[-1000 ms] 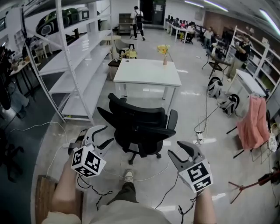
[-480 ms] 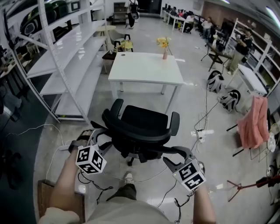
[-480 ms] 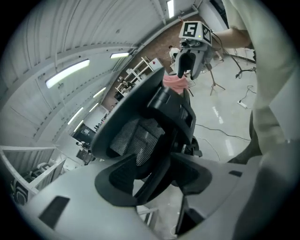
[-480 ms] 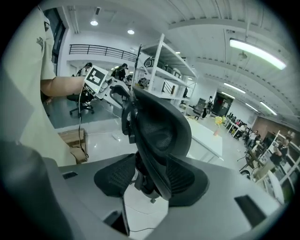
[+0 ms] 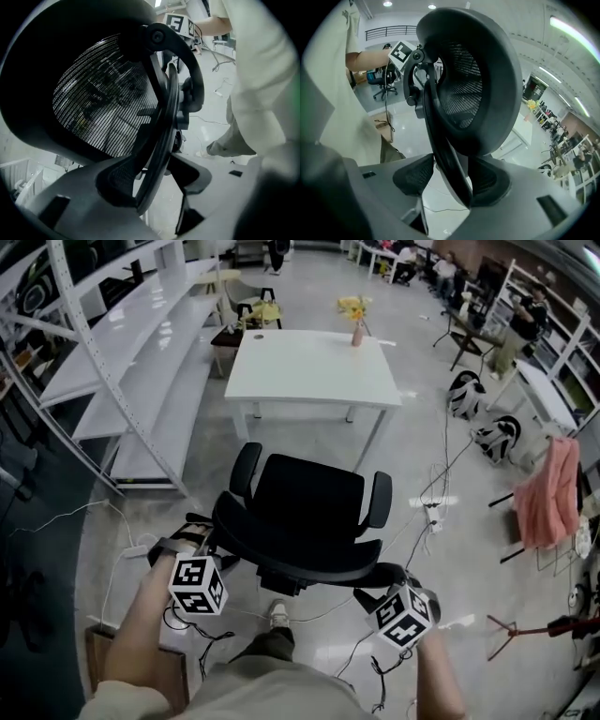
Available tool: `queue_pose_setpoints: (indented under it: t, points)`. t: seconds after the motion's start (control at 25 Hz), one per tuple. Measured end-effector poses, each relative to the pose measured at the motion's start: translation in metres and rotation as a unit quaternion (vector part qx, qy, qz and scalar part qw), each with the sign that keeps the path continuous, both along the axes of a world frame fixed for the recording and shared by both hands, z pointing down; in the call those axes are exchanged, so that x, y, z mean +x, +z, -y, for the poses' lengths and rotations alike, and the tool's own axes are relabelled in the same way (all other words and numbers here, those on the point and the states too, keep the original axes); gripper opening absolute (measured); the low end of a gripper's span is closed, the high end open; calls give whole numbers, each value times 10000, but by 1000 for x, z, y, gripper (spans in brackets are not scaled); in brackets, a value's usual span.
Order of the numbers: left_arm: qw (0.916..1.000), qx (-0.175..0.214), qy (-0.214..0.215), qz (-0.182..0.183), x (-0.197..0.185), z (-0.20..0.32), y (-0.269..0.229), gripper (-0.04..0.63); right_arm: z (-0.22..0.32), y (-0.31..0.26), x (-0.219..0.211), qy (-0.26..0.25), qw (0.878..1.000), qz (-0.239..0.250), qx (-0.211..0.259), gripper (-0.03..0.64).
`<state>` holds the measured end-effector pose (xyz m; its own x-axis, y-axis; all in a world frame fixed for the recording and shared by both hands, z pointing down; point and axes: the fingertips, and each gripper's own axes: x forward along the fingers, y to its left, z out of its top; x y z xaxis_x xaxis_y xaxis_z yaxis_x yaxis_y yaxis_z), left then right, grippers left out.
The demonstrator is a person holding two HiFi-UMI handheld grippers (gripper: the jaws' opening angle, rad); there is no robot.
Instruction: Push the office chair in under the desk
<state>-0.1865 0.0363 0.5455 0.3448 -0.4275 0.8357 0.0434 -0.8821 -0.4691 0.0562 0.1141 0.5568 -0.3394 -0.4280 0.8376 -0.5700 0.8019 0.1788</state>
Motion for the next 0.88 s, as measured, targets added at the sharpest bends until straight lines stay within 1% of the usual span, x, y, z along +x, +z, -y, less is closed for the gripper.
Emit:
queue_pose_setpoints:
  t: [0.16, 0.24, 0.28, 0.32, 0.36, 0.4, 0.48, 0.52, 0.64, 0.88]
  points:
    - [9999, -135, 99, -39, -2, 1, -3, 225, 1, 2, -1, 18, 9996, 245, -169, 225]
    - [9998, -158, 82, 19, -4, 1, -1, 219, 0, 3, -1, 27, 9995, 256, -169, 225]
    - [9998, -150, 71, 126, -7, 2, 1, 219, 0, 3, 0, 27, 9996, 222, -166, 224]
    - [9994, -119, 75, 303, -11, 4, 5, 206, 0, 3, 0, 20, 9997, 181, -175, 224]
    - [9987, -58, 107, 496, -17, 6, 10, 180, 0, 3, 0, 2, 9997, 137, -195, 222]
    - [9979, 21, 156, 636, -22, 9, 14, 176, 0, 4, -1, -29, 9997, 91, -220, 218]
    - [9967, 112, 237, 763, -25, 14, 18, 169, 0, 4, -2, -111, 9996, 12, -267, 209]
    - [9964, 99, 262, 805, -26, 15, 19, 164, 1, 5, -3, -152, 9995, -11, -291, 204]
    - [9964, -105, 234, 810, -27, 16, 20, 160, 3, 5, -4, -237, 9990, -43, -365, 196]
    - [9959, -438, 12, 789, -25, 25, 21, 161, 13, 6, -1, -282, 9989, -62, -380, 194]
